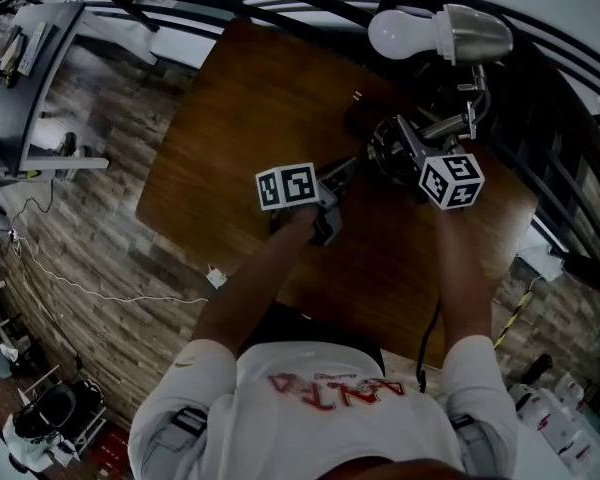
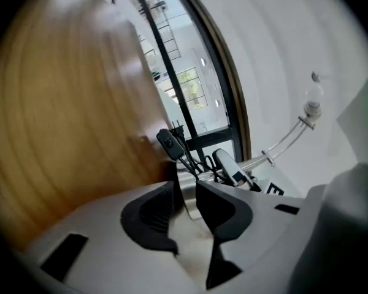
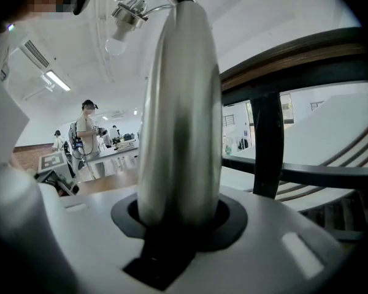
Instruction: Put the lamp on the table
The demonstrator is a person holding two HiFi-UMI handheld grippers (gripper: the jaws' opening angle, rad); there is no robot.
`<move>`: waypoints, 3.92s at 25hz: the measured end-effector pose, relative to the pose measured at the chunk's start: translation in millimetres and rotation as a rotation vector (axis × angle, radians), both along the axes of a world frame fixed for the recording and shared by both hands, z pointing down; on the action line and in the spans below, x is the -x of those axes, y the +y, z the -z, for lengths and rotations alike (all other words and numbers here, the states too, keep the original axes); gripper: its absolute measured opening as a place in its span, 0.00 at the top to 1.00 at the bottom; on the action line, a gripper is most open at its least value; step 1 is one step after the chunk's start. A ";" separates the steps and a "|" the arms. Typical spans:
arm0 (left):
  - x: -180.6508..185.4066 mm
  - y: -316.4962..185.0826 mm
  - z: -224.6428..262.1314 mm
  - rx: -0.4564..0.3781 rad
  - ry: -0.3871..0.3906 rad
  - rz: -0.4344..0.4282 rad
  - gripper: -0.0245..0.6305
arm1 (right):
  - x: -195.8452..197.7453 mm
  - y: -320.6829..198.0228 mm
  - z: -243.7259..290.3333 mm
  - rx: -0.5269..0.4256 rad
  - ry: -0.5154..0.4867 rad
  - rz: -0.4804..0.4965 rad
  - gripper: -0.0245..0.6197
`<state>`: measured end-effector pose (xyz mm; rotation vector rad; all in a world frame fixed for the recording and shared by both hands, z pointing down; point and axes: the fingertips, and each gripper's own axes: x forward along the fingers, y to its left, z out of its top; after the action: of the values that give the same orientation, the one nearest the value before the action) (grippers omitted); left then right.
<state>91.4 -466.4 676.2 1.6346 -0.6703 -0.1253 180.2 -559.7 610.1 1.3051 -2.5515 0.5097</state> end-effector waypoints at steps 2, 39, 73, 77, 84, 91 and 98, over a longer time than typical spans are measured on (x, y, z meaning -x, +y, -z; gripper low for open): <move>15.8 -0.8 -0.6 -0.087 -0.151 -0.022 0.88 | 1.7 -0.1 -1.8 -0.003 0.019 0.003 0.75; 78.2 53.2 66.3 -0.481 -0.331 -0.121 0.95 | 2.0 44.3 -25.4 -0.059 0.182 -0.092 0.56; 198.2 190.1 295.7 -1.010 -0.464 -0.066 0.95 | 71.2 304.3 228.3 -0.244 -0.046 -0.409 0.95; 205.4 196.7 330.1 -1.070 -0.450 -0.055 0.95 | 72.5 317.2 254.5 -0.255 -0.107 -0.447 0.96; 195.7 204.3 345.6 -1.129 -0.466 -0.067 0.95 | 67.5 332.8 269.6 -0.298 -0.064 -0.465 0.96; 194.4 210.5 340.9 -1.103 -0.446 -0.061 0.95 | 69.5 338.1 265.4 -0.276 -0.066 -0.443 0.96; 195.5 213.6 334.4 -1.095 -0.452 -0.062 0.95 | 74.0 338.1 259.3 -0.264 -0.050 -0.422 0.96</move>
<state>-104.1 -252.8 341.8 2.7848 -0.9734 -0.0773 106.3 -221.6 350.8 1.9663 -2.4452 0.2835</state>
